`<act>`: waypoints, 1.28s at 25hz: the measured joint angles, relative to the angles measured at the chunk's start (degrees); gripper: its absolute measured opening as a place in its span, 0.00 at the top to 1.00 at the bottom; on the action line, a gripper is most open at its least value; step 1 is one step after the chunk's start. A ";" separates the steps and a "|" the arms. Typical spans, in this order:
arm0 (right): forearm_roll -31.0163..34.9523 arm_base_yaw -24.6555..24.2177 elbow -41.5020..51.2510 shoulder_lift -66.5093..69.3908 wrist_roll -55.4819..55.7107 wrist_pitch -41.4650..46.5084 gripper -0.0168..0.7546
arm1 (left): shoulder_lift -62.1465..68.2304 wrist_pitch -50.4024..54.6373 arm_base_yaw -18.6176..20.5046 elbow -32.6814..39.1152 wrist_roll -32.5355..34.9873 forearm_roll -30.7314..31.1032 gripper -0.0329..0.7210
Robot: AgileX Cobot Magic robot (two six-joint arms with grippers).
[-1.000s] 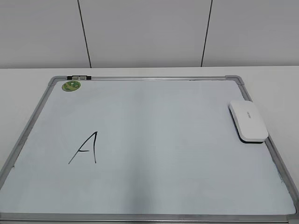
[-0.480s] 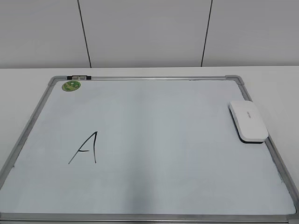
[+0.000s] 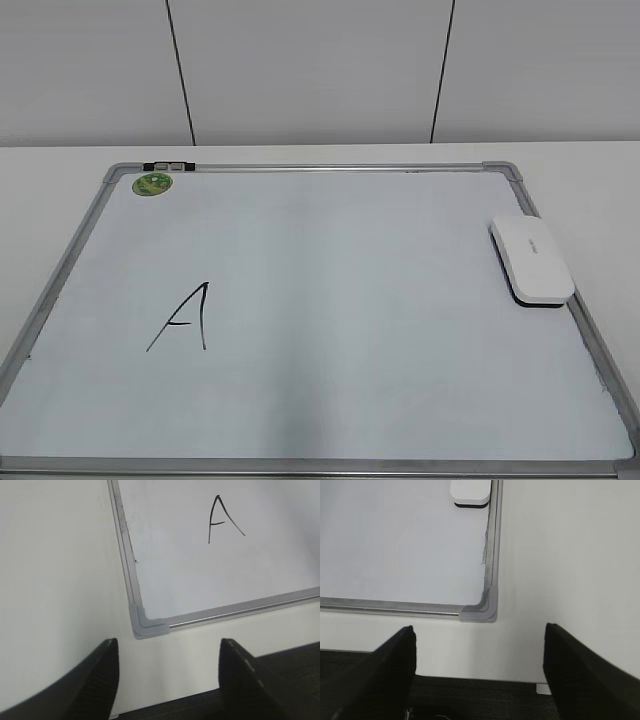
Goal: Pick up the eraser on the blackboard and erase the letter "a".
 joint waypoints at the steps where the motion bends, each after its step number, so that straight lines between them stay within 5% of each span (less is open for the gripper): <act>1: 0.00 0.00 0.00 0.00 0.00 0.00 0.22 | 0.00 0.00 0.00 0.00 0.00 0.00 0.34; 16: 0.00 -0.18 0.00 -8.74 -0.10 -0.10 0.22 | -13.66 0.00 0.00 0.03 0.00 0.00 0.34; 32: -0.12 -0.32 0.00 -11.31 -0.10 -0.10 0.22 | -13.78 0.00 -0.21 0.03 0.00 0.01 0.34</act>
